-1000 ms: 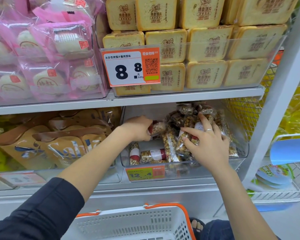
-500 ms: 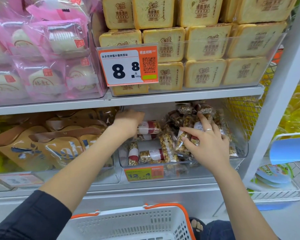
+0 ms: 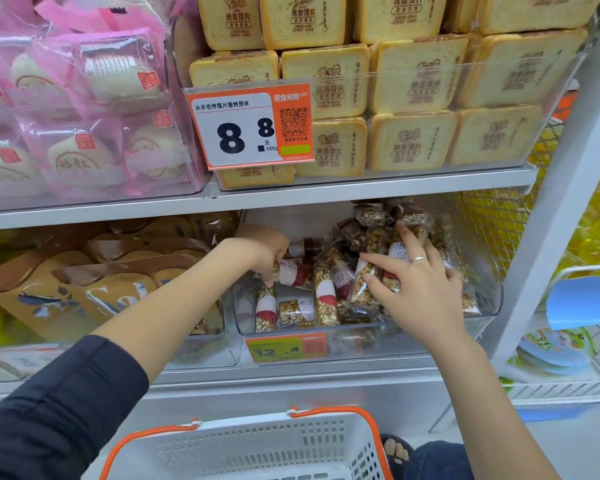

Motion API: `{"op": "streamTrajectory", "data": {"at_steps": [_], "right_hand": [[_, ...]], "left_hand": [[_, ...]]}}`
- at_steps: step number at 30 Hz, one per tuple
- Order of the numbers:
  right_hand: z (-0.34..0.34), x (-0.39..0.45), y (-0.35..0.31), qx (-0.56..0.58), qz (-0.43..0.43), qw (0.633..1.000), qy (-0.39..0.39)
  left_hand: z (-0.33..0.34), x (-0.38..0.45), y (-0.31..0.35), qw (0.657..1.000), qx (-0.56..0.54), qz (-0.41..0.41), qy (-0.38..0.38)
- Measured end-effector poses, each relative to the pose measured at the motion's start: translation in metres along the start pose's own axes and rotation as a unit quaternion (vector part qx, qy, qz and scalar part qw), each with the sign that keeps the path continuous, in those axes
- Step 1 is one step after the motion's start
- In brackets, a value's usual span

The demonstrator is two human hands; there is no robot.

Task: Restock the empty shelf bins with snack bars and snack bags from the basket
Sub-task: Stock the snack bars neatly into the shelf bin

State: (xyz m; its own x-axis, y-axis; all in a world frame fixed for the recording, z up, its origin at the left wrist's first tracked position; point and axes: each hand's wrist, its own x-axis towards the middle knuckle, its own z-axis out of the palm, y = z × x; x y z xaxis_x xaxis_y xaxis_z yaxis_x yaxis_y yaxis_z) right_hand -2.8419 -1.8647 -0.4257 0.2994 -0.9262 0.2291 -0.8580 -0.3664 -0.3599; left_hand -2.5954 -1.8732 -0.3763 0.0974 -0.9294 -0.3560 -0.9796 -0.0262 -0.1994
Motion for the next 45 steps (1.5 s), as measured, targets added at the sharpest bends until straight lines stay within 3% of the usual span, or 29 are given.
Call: {"op": "streamTrajectory", "data": {"at_steps": [11,13,17,20,24,28,33,40,45], "right_hand": [[-0.001,-0.002,-0.001,0.006,-0.007,1.0,0.004],[-0.001,-0.002,0.0,0.01,-0.011,1.0,0.001],[0.0,0.0,-0.001,0.003,-0.009,1.0,-0.005],[0.0,-0.001,0.0,0.006,-0.005,1.0,-0.003],[0.0,-0.003,0.005,0.007,-0.018,1.0,0.0],[-0.001,-0.004,0.007,0.006,-0.027,1.0,0.002],[-0.003,-0.005,0.009,0.008,-0.035,0.999,-0.004],[-0.008,-0.006,0.009,0.019,-0.031,0.999,-0.022],[-0.008,-0.005,0.008,0.016,-0.032,0.999,-0.028]], "left_hand": [[0.008,0.01,0.003,0.994,-0.077,0.075,0.025],[0.002,-0.007,-0.007,0.991,-0.044,0.124,0.03],[0.012,-0.029,-0.002,0.972,0.096,0.203,-0.073],[0.018,-0.014,0.007,0.959,0.183,0.173,-0.126],[0.016,-0.005,0.009,0.958,0.176,0.136,-0.182],[0.019,-0.002,0.007,0.956,0.176,0.138,-0.189],[0.017,0.002,0.01,0.934,0.256,0.141,-0.208],[0.004,0.007,0.006,0.937,0.222,0.155,-0.221],[-0.008,0.0,-0.001,0.964,0.097,0.152,-0.193]]}}
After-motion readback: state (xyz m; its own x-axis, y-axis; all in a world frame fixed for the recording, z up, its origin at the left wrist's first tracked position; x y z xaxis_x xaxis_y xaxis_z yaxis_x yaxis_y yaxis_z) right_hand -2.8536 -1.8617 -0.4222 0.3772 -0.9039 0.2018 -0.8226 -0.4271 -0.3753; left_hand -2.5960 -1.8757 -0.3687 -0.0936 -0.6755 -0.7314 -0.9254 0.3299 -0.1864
